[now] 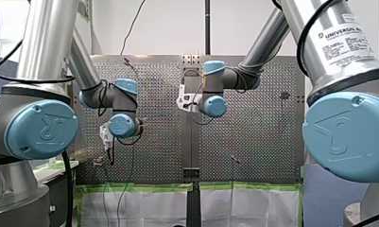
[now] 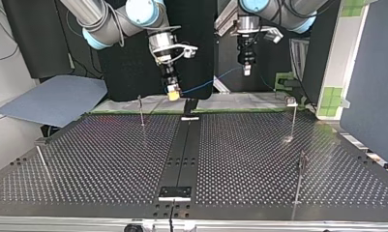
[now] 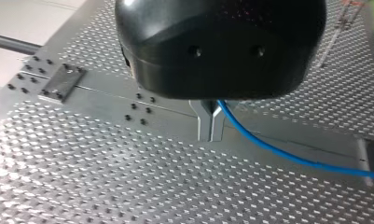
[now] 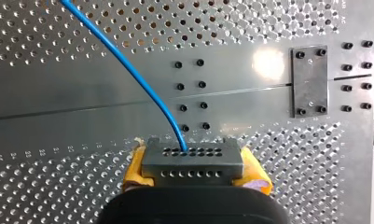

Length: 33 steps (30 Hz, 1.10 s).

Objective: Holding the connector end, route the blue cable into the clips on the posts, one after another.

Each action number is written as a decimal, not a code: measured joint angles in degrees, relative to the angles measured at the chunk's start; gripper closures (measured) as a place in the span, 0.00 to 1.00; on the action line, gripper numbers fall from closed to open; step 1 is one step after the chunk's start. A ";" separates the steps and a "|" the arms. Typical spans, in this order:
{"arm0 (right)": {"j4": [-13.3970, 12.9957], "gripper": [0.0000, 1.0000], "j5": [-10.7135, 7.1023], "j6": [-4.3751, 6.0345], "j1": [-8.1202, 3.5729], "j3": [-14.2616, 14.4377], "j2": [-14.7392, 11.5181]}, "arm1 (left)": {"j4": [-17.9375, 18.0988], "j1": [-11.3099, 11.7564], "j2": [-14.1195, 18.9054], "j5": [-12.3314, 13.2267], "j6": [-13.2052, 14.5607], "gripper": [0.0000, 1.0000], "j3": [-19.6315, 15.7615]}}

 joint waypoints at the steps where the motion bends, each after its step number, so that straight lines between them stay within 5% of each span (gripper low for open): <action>1: 0.02 1.00 -0.19 0.02 -0.04 -0.11 0.22 | -0.46 0.18 0.52 0.19 -0.08 0.99 0.35; 10: 1.20 1.00 -1.58 0.11 0.31 -2.04 1.76 | -5.03 1.86 5.21 1.84 -0.49 0.99 4.71; 24: 6.84 1.00 -2.87 -0.14 0.66 -9.25 1.81 | -12.81 4.47 13.03 2.35 -0.86 0.99 12.45; 33: 10.26 1.00 -4.62 -0.54 0.85 -13.74 1.81 | -17.14 6.29 16.18 2.20 -0.86 0.99 13.52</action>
